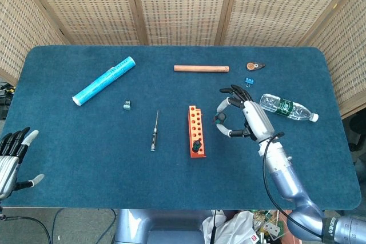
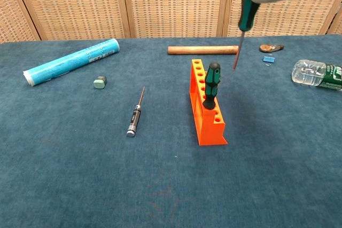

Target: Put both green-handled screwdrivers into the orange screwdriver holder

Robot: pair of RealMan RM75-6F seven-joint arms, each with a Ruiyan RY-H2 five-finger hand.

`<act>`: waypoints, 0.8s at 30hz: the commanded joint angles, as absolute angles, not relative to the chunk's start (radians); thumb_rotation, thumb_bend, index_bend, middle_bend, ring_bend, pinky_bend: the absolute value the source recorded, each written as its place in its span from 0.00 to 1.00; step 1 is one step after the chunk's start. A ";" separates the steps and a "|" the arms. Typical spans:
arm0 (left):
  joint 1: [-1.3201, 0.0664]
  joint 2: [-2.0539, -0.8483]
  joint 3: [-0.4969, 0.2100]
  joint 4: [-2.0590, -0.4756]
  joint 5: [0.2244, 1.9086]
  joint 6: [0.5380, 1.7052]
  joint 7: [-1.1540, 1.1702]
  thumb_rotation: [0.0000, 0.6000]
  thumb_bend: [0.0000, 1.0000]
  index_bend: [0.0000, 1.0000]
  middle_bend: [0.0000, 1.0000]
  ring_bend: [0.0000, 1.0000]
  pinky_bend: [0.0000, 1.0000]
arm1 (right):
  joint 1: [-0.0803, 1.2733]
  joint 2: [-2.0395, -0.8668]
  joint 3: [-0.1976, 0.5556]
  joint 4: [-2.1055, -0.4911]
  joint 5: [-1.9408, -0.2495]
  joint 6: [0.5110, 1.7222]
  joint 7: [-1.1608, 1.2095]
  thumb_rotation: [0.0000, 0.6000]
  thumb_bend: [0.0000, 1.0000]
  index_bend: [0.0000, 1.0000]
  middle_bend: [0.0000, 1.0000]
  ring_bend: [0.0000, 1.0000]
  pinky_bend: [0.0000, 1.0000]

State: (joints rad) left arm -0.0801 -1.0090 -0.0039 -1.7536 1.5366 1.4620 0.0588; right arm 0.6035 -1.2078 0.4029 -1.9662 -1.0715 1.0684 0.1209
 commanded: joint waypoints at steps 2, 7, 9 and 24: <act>-0.083 -1.008 -0.006 -1.755 1.530 1.456 0.059 1.00 0.00 0.00 0.00 0.00 0.00 | 0.642 -1.191 0.436 -2.011 -0.998 1.049 0.084 1.00 0.39 0.67 0.16 0.00 0.04; -0.086 -1.009 -0.007 -1.755 1.523 1.449 0.061 1.00 0.00 0.00 0.00 0.00 0.00 | 0.667 -1.182 0.446 -2.036 -0.941 1.041 0.055 1.00 0.40 0.67 0.17 0.00 0.04; -0.087 -1.009 -0.007 -1.755 1.521 1.448 0.062 1.00 0.00 0.00 0.00 0.00 0.00 | 0.676 -1.182 0.444 -2.039 -0.926 1.040 0.040 1.00 0.40 0.67 0.17 0.00 0.04; -0.089 -1.017 -0.006 -1.757 1.517 1.445 0.084 1.00 0.00 0.00 0.00 0.00 0.00 | 0.734 -1.227 0.420 -2.039 -0.855 1.068 -0.050 1.00 0.40 0.67 0.17 0.00 0.04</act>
State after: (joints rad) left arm -0.0888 -1.0165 -0.0064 -1.7572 1.5166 1.4449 0.0839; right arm 0.7308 -1.2228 0.4209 -2.0398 -0.8582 1.0660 -0.0457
